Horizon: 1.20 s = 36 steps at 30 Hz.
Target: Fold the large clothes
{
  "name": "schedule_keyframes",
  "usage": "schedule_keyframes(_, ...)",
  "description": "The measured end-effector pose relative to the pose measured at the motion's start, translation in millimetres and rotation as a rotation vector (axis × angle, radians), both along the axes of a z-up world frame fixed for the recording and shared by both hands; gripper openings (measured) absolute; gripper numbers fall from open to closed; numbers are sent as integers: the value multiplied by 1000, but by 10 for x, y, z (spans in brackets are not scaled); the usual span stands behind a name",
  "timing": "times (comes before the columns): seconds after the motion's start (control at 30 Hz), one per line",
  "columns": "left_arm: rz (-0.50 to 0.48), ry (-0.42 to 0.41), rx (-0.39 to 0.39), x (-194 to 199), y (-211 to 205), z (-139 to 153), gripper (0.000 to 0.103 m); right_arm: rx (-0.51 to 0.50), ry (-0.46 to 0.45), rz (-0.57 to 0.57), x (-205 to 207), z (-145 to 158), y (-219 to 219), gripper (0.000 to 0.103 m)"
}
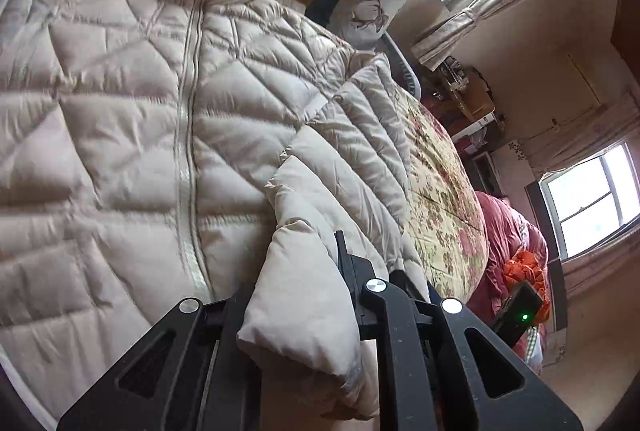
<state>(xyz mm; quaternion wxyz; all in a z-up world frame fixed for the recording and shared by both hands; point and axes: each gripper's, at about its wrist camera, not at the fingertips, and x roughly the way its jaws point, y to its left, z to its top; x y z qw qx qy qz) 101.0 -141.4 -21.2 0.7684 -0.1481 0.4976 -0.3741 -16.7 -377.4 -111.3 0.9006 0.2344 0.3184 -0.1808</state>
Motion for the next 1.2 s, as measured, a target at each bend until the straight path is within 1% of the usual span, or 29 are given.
schedule_keyframes(0.1,-1,-63,39,230,73,82,12,-20,17,-6,27,-26,33,101)
schedule_keyframes(0.17,-3,-102,77,445,110,122,12,-44,31,-9,45,-36,67,101)
schedule_keyframes(0.2,3,-124,110,559,124,132,12,-55,36,-10,52,-42,83,101)
schedule_keyframes(0.23,5,-140,138,662,126,111,10,-64,39,-11,55,-48,90,101)
schedule_keyframes(0.33,30,-176,215,1006,173,93,10,-77,45,-14,62,-61,100,101)
schedule_keyframes(0.4,41,-184,238,1173,255,76,10,-79,44,-15,63,-65,107,101)
schedule_keyframes(0.5,65,-238,293,1416,249,64,10,-84,44,-15,64,-67,114,101)
schedule_keyframes(0.57,88,-270,323,1543,231,41,10,-87,44,-16,61,-71,117,101)
schedule_keyframes(0.63,116,-275,344,1677,219,-8,10,-89,44,-16,63,-74,115,101)
schedule_keyframes(0.7,164,-278,361,1822,227,-67,10,-92,47,-16,67,-73,122,101)
schedule_keyframes(0.77,210,-282,376,1917,265,-133,10,-103,75,-13,101,-57,132,101)
schedule_keyframes(0.8,236,-281,380,1963,296,-194,10,-120,116,-3,147,-28,150,101)
schedule_keyframes(0.87,251,-271,376,1989,340,-304,10,-173,192,34,260,79,184,101)
schedule_keyframes(0.9,256,-269,367,1975,360,-356,10,-204,202,53,317,153,190,101)
schedule_keyframes(0.97,261,-271,323,1951,407,-431,10,-264,172,66,423,330,166,101)
schedule_keyframes(1.07,266,-265,253,1901,500,-486,10,-314,119,55,701,572,56,101)
schedule_keyframes(1.1,267,-256,229,1905,536,-502,10,-321,108,39,829,629,10,101)
schedule_keyframes(1.2,267,-232,192,1908,588,-522,11,-331,60,-40,1250,716,-125,101)
